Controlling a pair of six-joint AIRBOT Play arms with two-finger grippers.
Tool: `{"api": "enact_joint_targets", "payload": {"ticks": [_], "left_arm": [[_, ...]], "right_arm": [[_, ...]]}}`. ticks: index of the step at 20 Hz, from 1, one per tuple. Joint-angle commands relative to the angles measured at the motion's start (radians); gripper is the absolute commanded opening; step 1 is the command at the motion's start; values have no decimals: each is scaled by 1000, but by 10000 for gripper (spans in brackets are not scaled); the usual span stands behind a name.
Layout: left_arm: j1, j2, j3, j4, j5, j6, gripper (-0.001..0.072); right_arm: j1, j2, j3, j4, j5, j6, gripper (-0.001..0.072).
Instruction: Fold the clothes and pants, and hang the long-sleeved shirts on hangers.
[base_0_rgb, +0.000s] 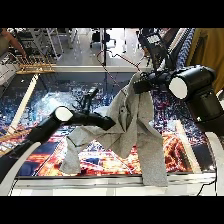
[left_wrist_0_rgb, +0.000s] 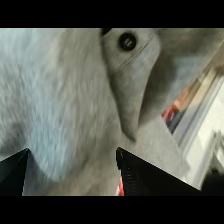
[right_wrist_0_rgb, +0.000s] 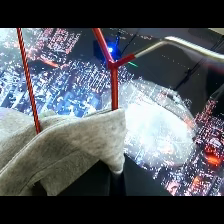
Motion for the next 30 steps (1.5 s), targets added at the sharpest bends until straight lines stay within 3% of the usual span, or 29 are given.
{"api": "enact_joint_targets", "payload": {"ticks": [1, 2, 3, 4, 5, 10, 14, 15, 17, 18, 22, 25, 26, 28, 30], "left_arm": [[-77, -24, -8, 11, 225, -95, 602], [-75, -32, -8, 11, 224, -111, 590], [-73, -41, -8, 11, 224, -116, 490], [-73, -49, -8, 12, 224, -115, 212], [-66, -50, -7, 16, 225, -100, 16], [112, -18, 113, 6, 130, -98, 10], [328, -66, 288, -81, -60, -97, 12], [360, -82, 305, -104, -95, -89, 50], [373, -98, 305, -117, -171, 65, 582], [373, -102, 305, -117, -230, 135, 597], [333, -89, 305, -124, -414, 241, 556], [256, -59, 305, -113, -418, 281, 531], [226, -51, 305, -97, -405, 281, 481], [157, -37, 305, 19, -345, 222, 454], [80, -33, 304, 233, -252, 59, 384]], "right_arm": [[0, 6, 4, 8, 39, -1, 34], [0, 7, 4, 19, 36, -5, 34], [0, 8, 4, 29, 35, -8, 34], [0, 12, 3, 42, 38, -10, 34], [0, 18, 3, 60, 46, -26, 34], [-2, 56, 3, 224, 154, -244, 33], [-1, 55, 3, 297, 140, -267, 31], [-1, 55, 3, 306, 109, -251, 31], [-1, 54, 3, 307, 6, -171, 31], [-1, 53, 3, 306, -49, -126, 31], [-1, 15, 3, 306, -154, -31, 32], [-1, -17, 3, 305, -156, -27, 32], [-1, -20, 3, 305, -163, -27, 32], [-1, -18, 4, 299, -184, -27, 33], [-1, -18, 4, 299, -188, -27, 33]]}}
